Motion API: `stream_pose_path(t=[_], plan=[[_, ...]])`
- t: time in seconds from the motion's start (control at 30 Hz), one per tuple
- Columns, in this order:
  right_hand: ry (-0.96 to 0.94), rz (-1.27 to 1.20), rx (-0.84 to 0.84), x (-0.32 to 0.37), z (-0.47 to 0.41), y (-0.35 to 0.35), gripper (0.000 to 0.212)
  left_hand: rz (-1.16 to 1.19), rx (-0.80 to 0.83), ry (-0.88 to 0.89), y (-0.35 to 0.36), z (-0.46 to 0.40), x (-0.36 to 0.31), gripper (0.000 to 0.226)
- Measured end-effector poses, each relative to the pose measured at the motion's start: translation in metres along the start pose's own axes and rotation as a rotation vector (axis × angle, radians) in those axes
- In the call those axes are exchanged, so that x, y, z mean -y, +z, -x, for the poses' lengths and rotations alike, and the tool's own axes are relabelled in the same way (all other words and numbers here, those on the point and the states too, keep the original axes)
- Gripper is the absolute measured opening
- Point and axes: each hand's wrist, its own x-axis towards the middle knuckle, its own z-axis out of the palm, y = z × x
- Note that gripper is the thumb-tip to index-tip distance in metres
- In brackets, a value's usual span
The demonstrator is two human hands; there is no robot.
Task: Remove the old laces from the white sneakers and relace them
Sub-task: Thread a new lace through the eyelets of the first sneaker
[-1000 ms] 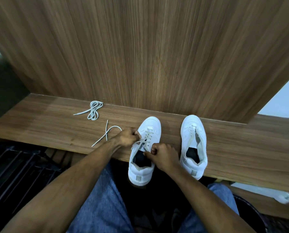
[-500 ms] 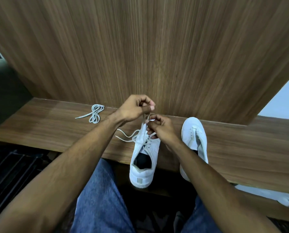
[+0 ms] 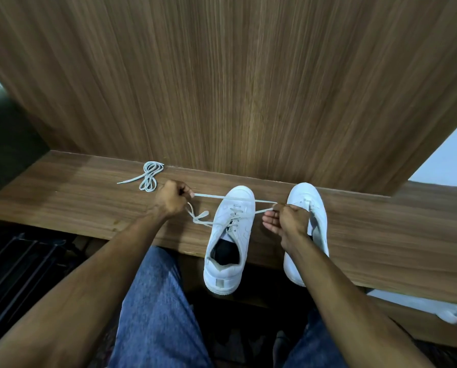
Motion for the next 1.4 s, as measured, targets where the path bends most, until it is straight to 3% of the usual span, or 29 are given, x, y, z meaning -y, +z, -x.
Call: stream_pose_path(t=[0.13,0.2,0.33,0.4,0.5,0.73,0.93,1.07,1.13,1.23,1.4], plan=[[-0.023,-0.002,-0.002,-0.005,0.000,0.006,0.007,0.054,-0.103,-0.086,-0.002,0.000,0.007,0.024],[-0.115,0.117,0.029,-0.009,0.002,0.011,0.016,0.199,-0.025,-0.001,0.000,0.006,-0.003,0.026],[-0.291,0.389,0.333,-0.009,0.022,0.031,0.033,0.247,0.181,0.234,0.013,0.018,-0.033,0.013],[-0.324,0.466,0.422,-0.010,0.030,0.042,0.026,0.235,0.246,0.297,0.022,0.021,-0.046,0.009],[-0.340,0.496,0.379,-0.008,0.029,0.043,0.012,0.171,0.284,0.330,0.030,0.021,-0.053,0.011],[-0.201,0.409,0.190,-0.002,0.011,0.006,0.015,0.308,0.146,0.095,0.022,0.019,-0.021,0.012],[-0.186,0.439,0.185,-0.018,0.013,0.008,0.016,0.933,-0.014,-0.225,0.020,0.029,-0.034,0.015],[-0.212,0.463,0.250,-0.032,0.017,0.018,0.020,1.290,-0.064,-0.261,0.017,0.028,-0.057,0.021],[-0.324,0.546,0.269,-0.037,0.017,0.021,0.020,1.268,-0.093,-0.195,0.018,0.029,-0.068,0.016],[-0.496,0.783,0.293,-0.042,0.026,0.016,0.023,0.994,-0.136,-0.021,0.022,0.032,-0.071,0.008],[-0.621,1.045,0.337,-0.048,0.034,0.009,0.029,0.620,0.017,0.118,0.037,0.042,-0.051,0.023]])
